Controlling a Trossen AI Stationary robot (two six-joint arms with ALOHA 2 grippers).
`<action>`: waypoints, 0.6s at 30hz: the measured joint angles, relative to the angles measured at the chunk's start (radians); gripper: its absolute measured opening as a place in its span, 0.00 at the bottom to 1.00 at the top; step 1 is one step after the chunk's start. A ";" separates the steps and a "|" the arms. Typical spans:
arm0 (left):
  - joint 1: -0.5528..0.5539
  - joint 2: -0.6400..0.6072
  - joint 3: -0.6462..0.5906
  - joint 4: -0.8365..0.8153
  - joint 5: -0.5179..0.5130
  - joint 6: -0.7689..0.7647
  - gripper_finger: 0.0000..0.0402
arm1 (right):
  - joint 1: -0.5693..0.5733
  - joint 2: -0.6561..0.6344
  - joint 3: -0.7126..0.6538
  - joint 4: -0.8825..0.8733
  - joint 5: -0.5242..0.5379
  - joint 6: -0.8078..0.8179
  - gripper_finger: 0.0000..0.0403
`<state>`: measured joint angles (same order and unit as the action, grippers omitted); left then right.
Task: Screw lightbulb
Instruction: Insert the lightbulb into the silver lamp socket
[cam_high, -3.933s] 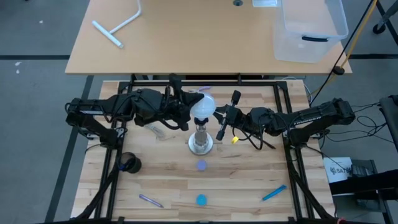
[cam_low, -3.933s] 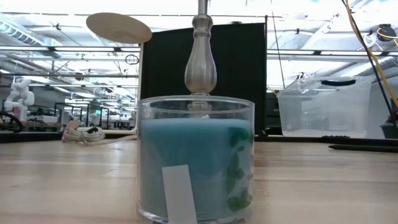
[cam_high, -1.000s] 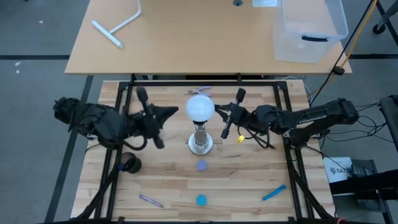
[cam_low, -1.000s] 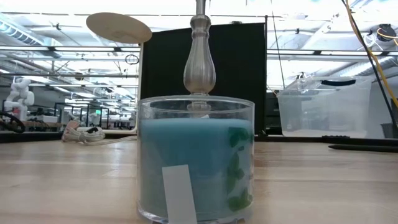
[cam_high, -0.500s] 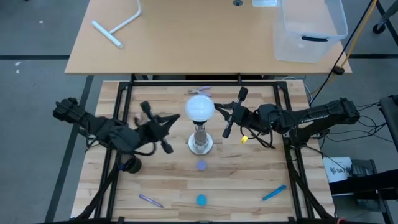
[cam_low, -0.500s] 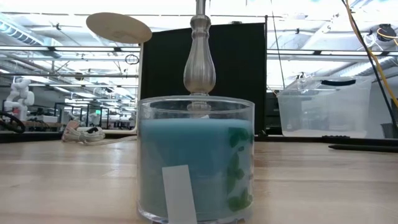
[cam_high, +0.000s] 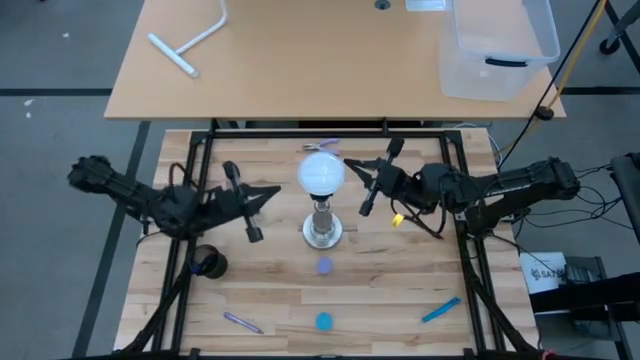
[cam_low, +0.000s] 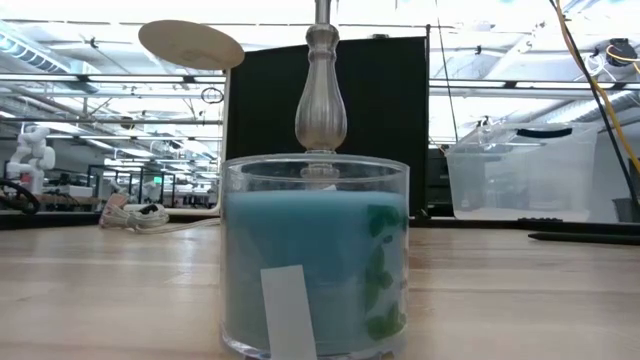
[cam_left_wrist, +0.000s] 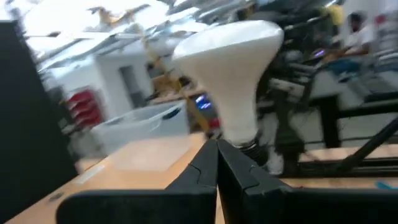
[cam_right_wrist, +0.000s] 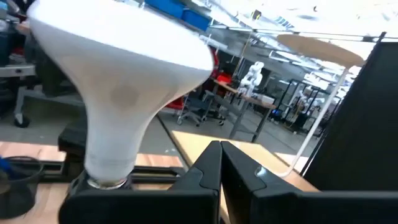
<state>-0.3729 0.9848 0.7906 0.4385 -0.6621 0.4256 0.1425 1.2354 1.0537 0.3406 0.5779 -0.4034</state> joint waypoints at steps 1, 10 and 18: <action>0.013 0.000 -0.002 0.025 0.049 0.002 0.00 | 0.000 0.000 0.000 0.007 0.003 -0.006 0.00; 0.065 -0.002 0.011 0.142 0.265 0.073 0.00 | 0.004 -0.002 0.000 0.081 0.004 -0.079 0.00; 0.145 0.025 0.011 0.165 0.356 0.017 0.00 | 0.040 -0.006 0.000 0.134 0.001 -0.162 0.00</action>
<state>-0.2276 1.0094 0.8021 0.6039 -0.3059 0.4428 0.1824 1.2295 1.0538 0.4746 0.5785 -0.5658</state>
